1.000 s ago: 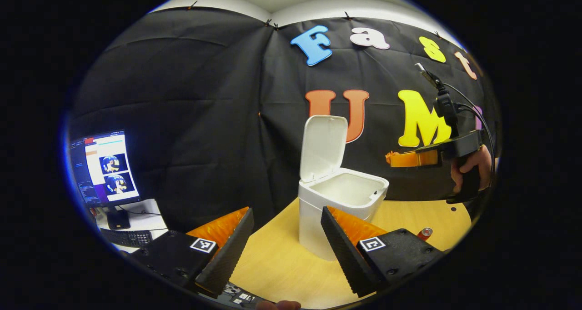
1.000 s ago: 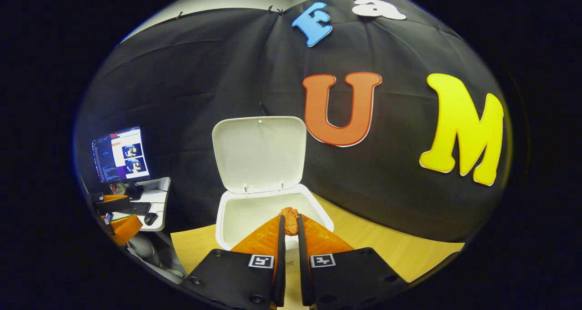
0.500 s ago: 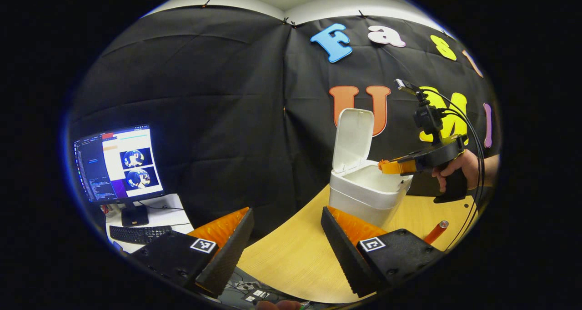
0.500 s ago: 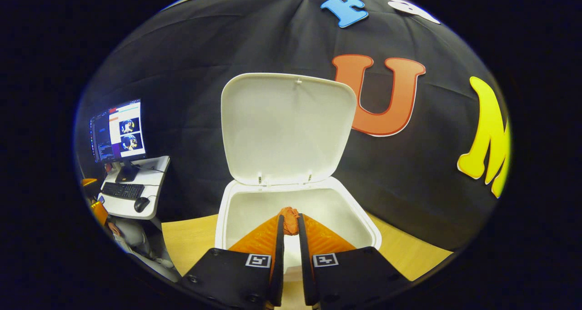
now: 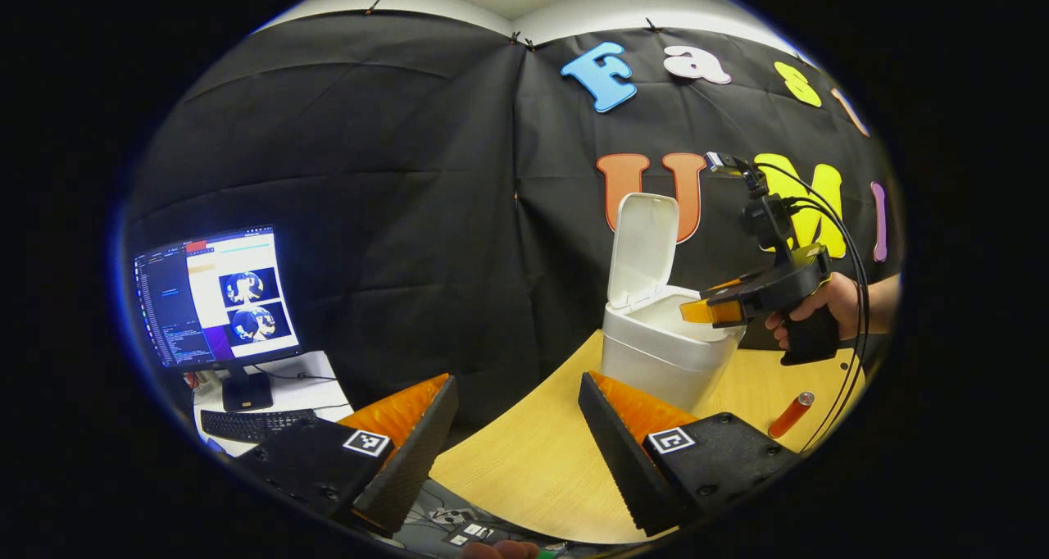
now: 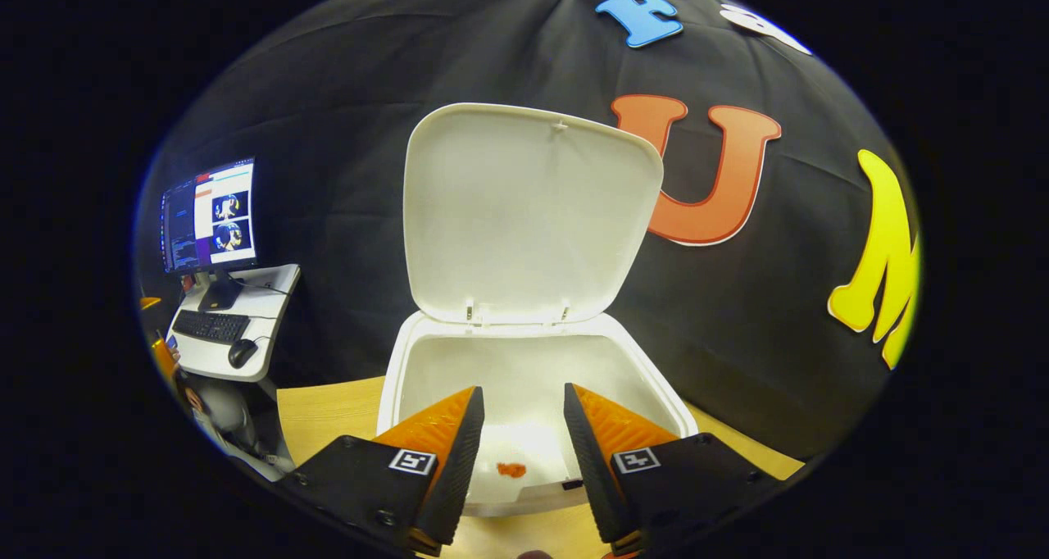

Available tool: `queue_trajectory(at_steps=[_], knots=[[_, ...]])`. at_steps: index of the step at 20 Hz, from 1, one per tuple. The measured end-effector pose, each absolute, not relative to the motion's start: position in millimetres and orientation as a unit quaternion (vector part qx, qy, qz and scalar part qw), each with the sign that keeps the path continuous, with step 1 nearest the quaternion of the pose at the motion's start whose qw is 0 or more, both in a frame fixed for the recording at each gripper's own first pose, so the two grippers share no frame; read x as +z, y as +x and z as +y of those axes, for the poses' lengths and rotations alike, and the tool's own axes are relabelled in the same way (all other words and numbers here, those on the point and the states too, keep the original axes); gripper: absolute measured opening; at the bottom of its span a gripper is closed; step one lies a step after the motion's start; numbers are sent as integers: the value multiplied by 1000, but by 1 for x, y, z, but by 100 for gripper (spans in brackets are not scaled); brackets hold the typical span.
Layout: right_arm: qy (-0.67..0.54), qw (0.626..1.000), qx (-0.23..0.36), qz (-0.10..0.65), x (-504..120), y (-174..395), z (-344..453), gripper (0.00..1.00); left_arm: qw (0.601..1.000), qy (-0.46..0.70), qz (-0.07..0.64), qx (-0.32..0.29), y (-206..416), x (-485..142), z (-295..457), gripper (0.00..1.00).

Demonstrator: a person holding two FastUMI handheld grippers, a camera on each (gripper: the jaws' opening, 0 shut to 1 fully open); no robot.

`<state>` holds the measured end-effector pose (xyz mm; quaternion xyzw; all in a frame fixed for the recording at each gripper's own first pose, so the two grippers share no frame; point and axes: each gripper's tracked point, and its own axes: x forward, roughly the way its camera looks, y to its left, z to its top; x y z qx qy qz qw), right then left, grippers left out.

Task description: Press the lid of the desktop garbage bin to open it, pick up the crumpled paper on the desktop and throw it into the bin, then pick up the pop can on the desktop and drop it into the bin, and finally close the garbage bin lid.

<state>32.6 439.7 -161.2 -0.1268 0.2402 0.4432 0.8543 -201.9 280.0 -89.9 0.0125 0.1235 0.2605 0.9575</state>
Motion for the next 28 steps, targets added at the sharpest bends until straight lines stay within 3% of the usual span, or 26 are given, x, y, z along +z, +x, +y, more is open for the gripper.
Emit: queue_trajectory(at_steps=[5,6,9,10,21,28], knots=[[-79,869,433,226,-134,30,418,68,967,21,114,225,-185,-85,261,98],[-67,874,428,221,-127,31,412,75,969,23,114,218,-181,-86,257,98],[-51,890,406,201,-107,33,388,78,975,26,106,194,-168,-82,242,98],[-43,895,400,194,-99,33,379,86,977,28,107,184,-163,-82,235,98],[-4,934,325,148,-56,31,262,88,991,51,99,68,-117,-85,150,98],[-14,955,253,153,-74,33,160,88,994,50,96,-14,-87,-90,77,98]])
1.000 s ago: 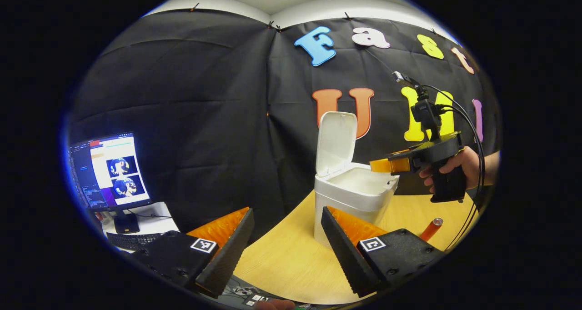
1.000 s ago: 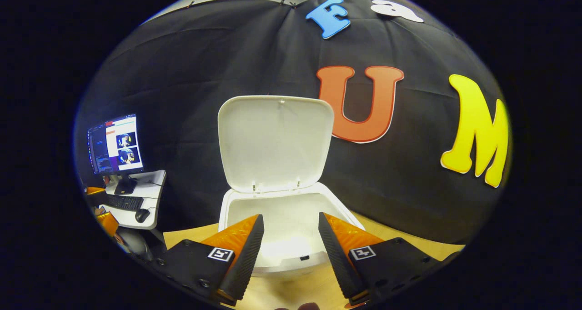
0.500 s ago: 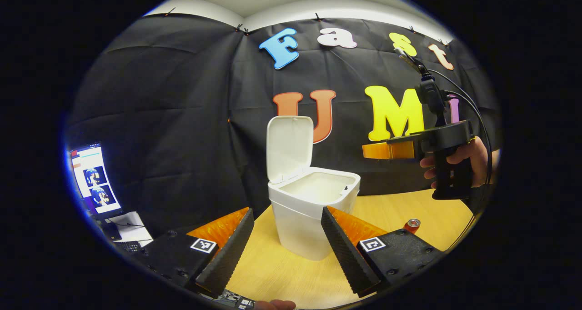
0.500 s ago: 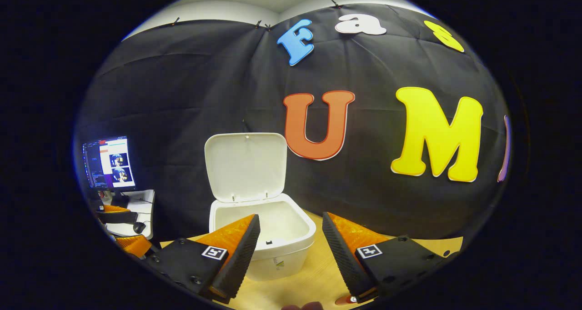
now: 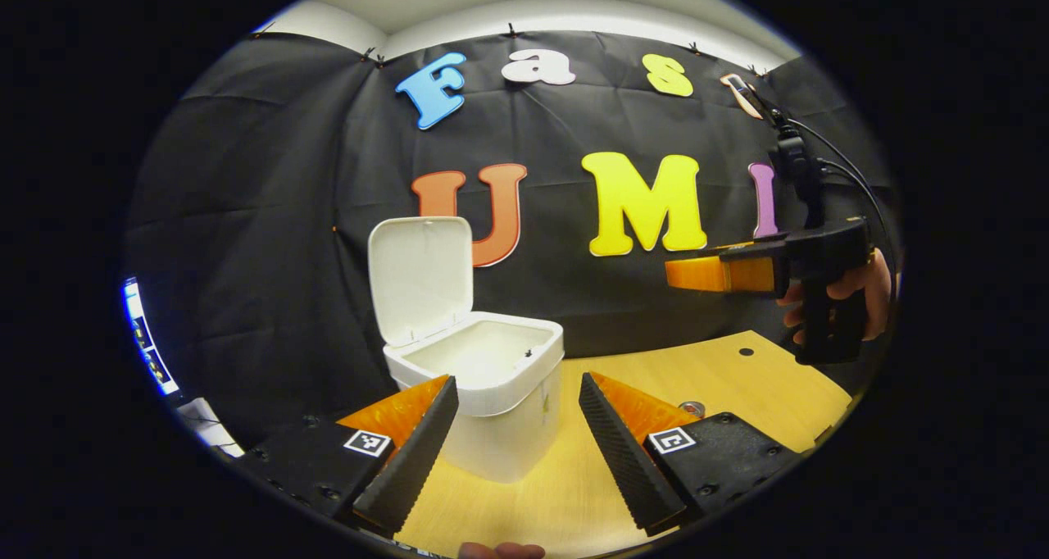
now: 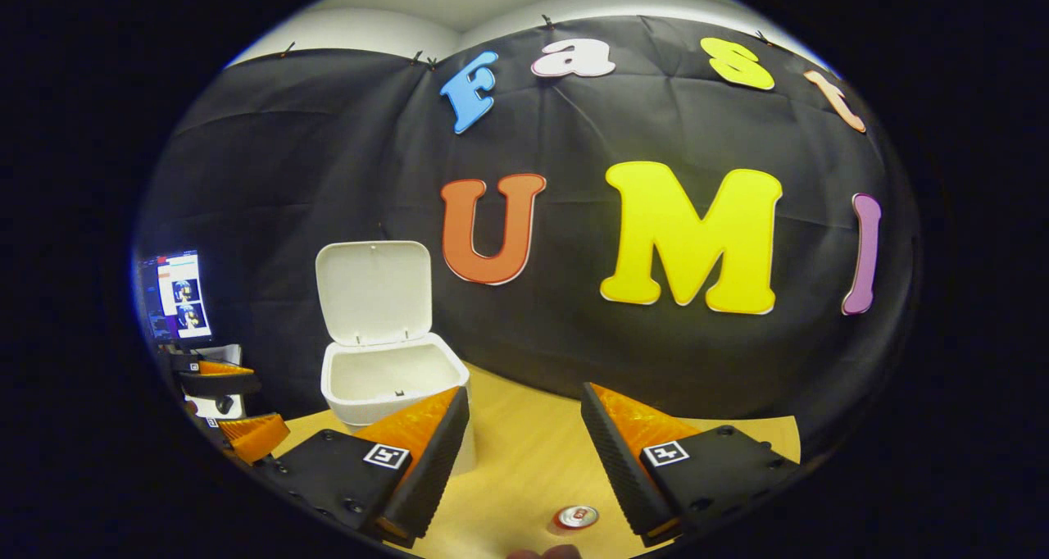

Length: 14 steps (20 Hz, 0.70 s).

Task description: Press the lid of the desktop garbage bin to open it, pick up the crumpled paper on the desktop and throw it into the bin, then pick up the pop can on the desktop and drop it into the bin, and finally close the garbage bin lid.

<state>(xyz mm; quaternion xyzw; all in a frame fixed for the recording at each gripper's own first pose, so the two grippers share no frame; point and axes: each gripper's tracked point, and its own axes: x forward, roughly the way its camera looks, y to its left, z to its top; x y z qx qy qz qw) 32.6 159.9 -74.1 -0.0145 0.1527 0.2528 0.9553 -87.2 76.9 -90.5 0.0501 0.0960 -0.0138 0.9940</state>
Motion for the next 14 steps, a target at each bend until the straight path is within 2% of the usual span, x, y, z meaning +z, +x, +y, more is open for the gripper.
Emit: queue_trajectory(at_steps=[8,14], knots=[[-22,970,158,182,-101,-3,39,88,988,43,118,-92,-69,-132,-4,98],[-24,982,90,163,-102,-20,-46,87,986,40,116,-112,-56,-179,-57,98]])
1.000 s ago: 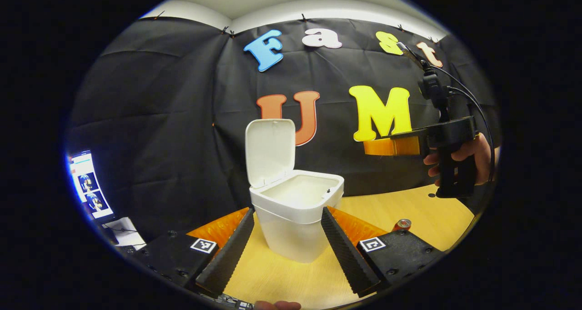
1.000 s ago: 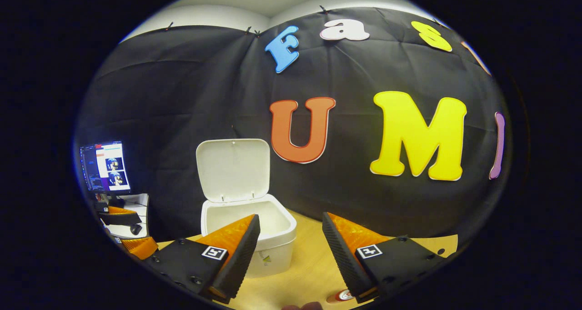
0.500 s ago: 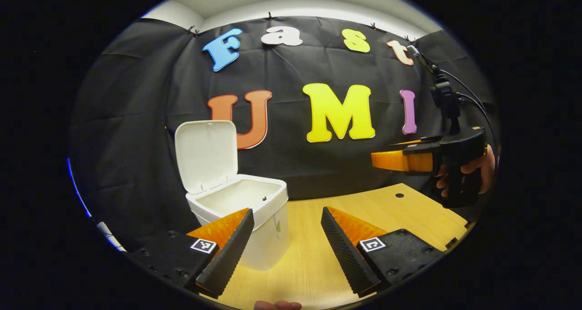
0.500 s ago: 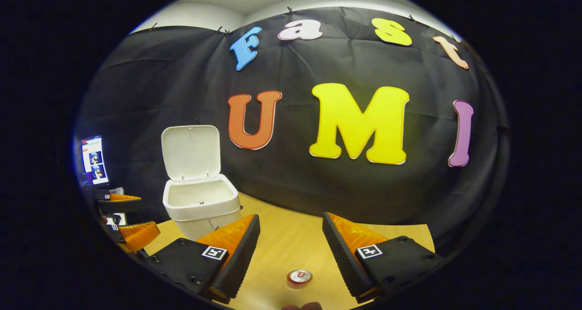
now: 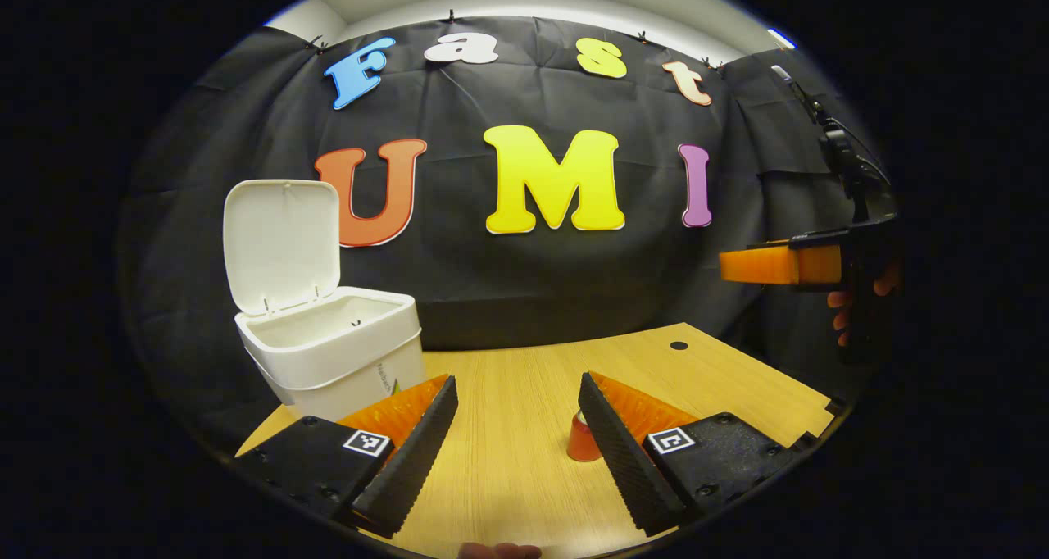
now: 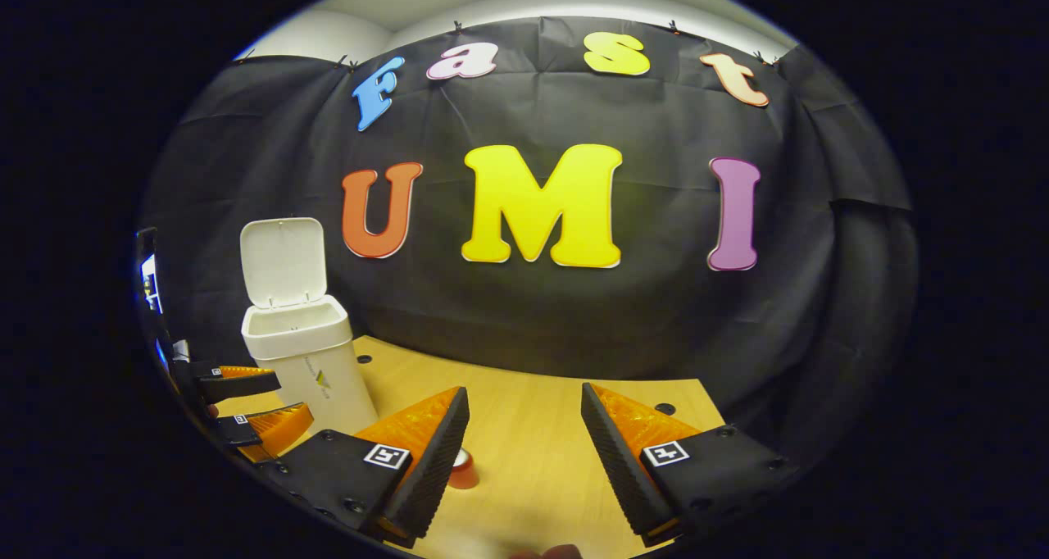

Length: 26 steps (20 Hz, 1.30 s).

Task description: Press the lid of the desktop garbage bin to open it, pick up the crumpled paper on the desktop and throw it into the bin, then pick up the pop can on the desktop and drop it into the bin, and finally close the garbage bin lid.

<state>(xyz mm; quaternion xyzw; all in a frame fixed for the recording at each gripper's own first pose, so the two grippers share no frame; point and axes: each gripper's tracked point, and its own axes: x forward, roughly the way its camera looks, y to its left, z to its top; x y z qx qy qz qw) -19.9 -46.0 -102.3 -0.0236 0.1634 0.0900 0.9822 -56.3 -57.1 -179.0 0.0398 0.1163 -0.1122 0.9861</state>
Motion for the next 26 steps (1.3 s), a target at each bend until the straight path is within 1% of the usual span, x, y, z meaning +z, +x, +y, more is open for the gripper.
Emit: queue_trajectory(at_steps=[3,7,14,17,20,22,26], knots=[[-29,982,61,175,-107,-26,-88,88,980,39,142,-133,-51,-217,-86,98],[-43,980,31,193,-113,-34,-133,88,974,32,177,-137,-46,-260,-109,99],[-56,972,0,226,-132,-52,-178,88,964,21,224,-139,-30,-329,-141,99],[-49,969,-2,240,-141,-58,-184,88,961,27,232,-146,-28,-346,-147,99],[-47,967,-10,250,-149,-64,-192,88,959,28,246,-137,-20,-364,-144,99],[-42,965,-13,260,-154,-67,-194,88,959,34,249,-130,-10,-369,-141,99],[-38,962,-19,269,-160,-64,-198,88,956,40,256,-137,2,-379,-145,99]])
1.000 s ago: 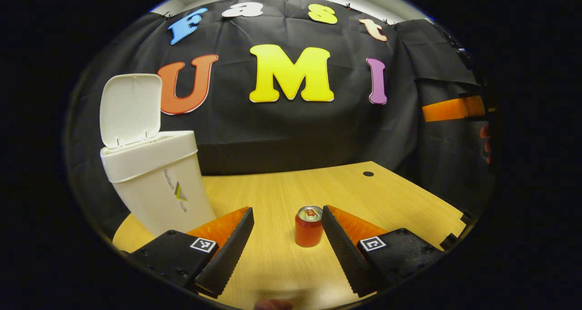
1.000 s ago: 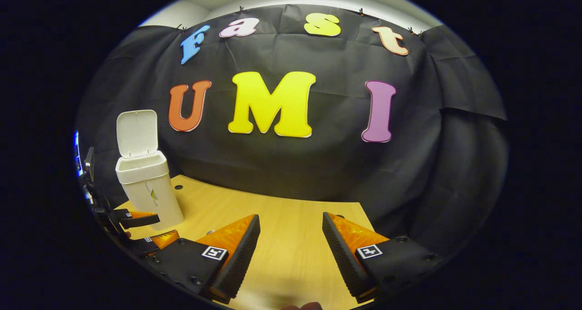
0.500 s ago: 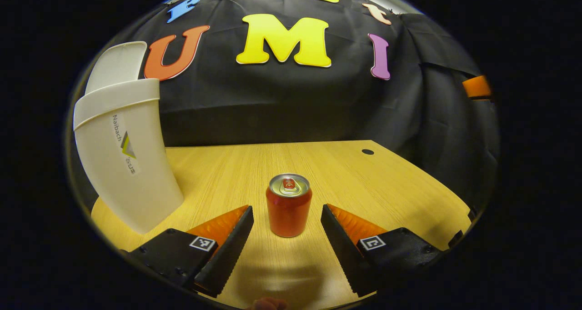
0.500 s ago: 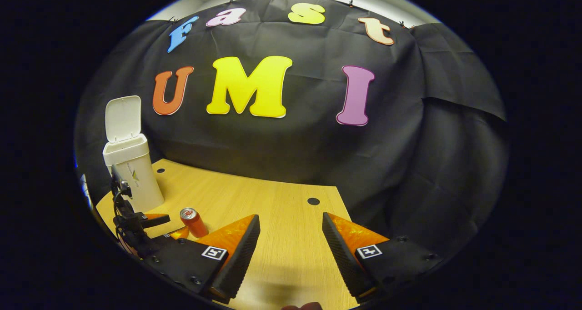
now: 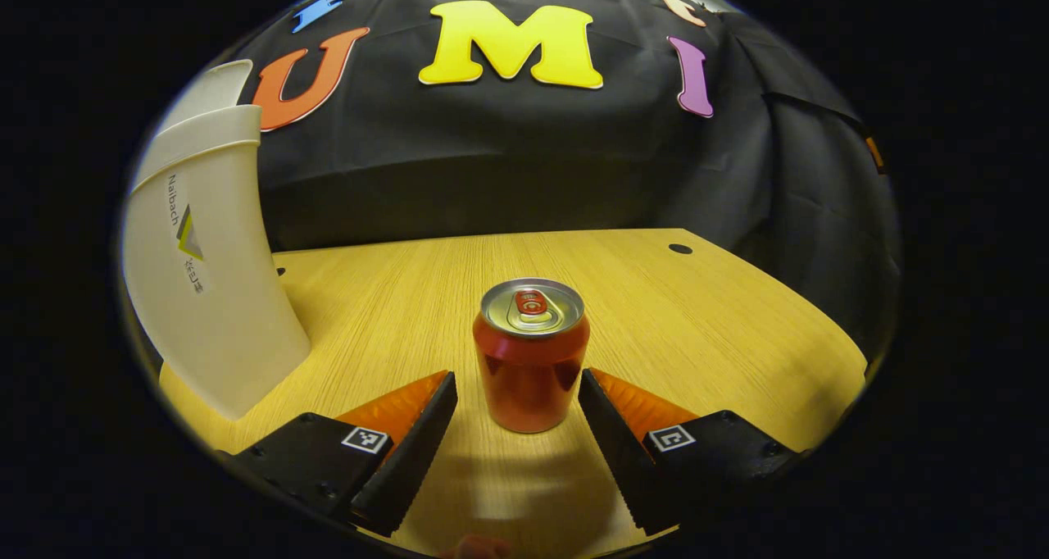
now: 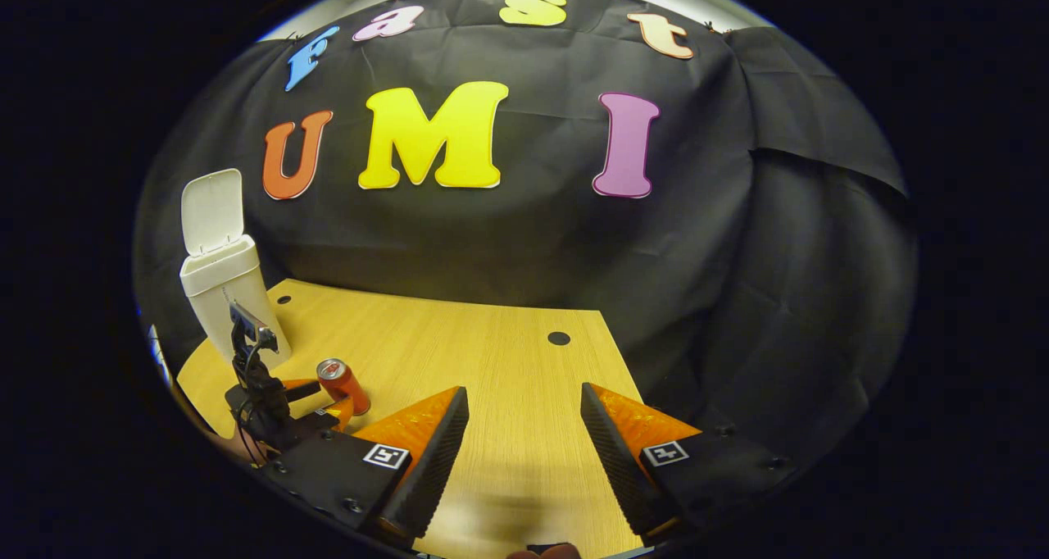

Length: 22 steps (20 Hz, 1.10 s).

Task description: Press the lid of the desktop garbage bin to open it, pick up the crumpled paper on the desktop and throw it into the bin, then pick up the pop can on the desktop and drop it into the bin, and finally close the garbage bin lid.

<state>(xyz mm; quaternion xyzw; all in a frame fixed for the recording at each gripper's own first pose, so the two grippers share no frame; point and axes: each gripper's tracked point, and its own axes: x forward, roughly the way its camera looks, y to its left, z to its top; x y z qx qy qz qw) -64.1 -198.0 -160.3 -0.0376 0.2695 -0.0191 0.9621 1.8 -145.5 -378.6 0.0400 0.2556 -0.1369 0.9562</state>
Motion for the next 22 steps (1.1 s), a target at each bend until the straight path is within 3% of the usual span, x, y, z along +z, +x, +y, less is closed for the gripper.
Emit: queue_trajectory(at_steps=[11,13,14,19,22], knots=[[-46,959,-11,280,-166,-55,-184,88,951,38,266,-151,19,-388,-153,98],[-46,959,-9,281,-166,-57,-182,88,950,38,270,-149,20,-389,-151,87],[-46,959,-10,281,-166,-58,-180,88,951,36,268,-147,20,-385,-149,87],[-36,962,-1,272,-161,-61,-168,88,965,18,223,-135,27,-320,-140,86],[-14,966,6,258,-152,-59,-154,88,974,-16,183,-129,31,-248,-134,86]])
